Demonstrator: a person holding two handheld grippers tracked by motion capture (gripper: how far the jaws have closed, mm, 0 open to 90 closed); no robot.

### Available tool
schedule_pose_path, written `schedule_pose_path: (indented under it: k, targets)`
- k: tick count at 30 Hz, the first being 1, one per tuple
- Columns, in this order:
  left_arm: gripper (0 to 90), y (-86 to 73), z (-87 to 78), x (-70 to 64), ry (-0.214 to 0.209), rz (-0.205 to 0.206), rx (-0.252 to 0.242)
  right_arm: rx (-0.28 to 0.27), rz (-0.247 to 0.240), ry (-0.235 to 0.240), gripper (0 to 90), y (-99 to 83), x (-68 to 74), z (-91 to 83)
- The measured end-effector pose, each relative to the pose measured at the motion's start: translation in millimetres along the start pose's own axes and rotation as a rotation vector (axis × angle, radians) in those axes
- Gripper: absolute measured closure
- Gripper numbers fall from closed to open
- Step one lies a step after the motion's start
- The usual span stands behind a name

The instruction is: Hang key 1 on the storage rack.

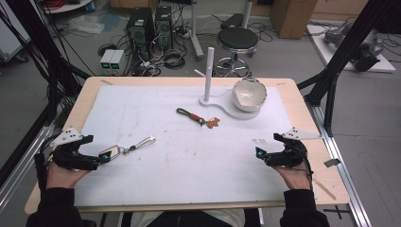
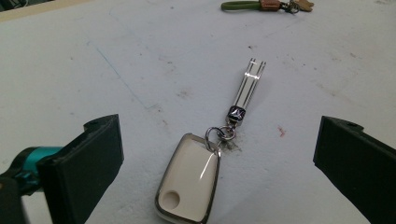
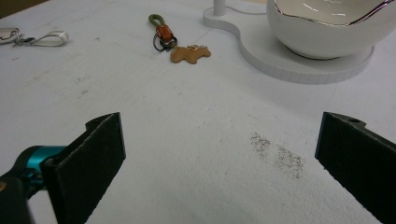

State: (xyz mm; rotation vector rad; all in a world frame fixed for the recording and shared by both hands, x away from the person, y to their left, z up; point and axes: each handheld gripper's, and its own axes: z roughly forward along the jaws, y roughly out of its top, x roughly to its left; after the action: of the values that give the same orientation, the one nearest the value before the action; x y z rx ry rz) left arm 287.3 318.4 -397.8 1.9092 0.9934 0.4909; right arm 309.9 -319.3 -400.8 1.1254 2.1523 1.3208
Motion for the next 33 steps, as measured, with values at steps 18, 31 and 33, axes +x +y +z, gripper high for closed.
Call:
schedule_pose_path:
  k: [18,31,33]
  targets:
    - [2.0,-0.8,0.5,0.5,0.003,0.0,0.003,-0.002,0.005,0.0,0.6,2.5,7.7,2.3]
    - [2.0,0.0,6.9,1.5,0.001,0.005,0.025,0.027,-0.021,-0.014,0.7,9.6,13.5,11.2]
    - [2.0,0.0,6.4,1.8,0.003,0.007,0.022,0.045,-0.029,-0.006,0.7,14.3,14.6,15.9]
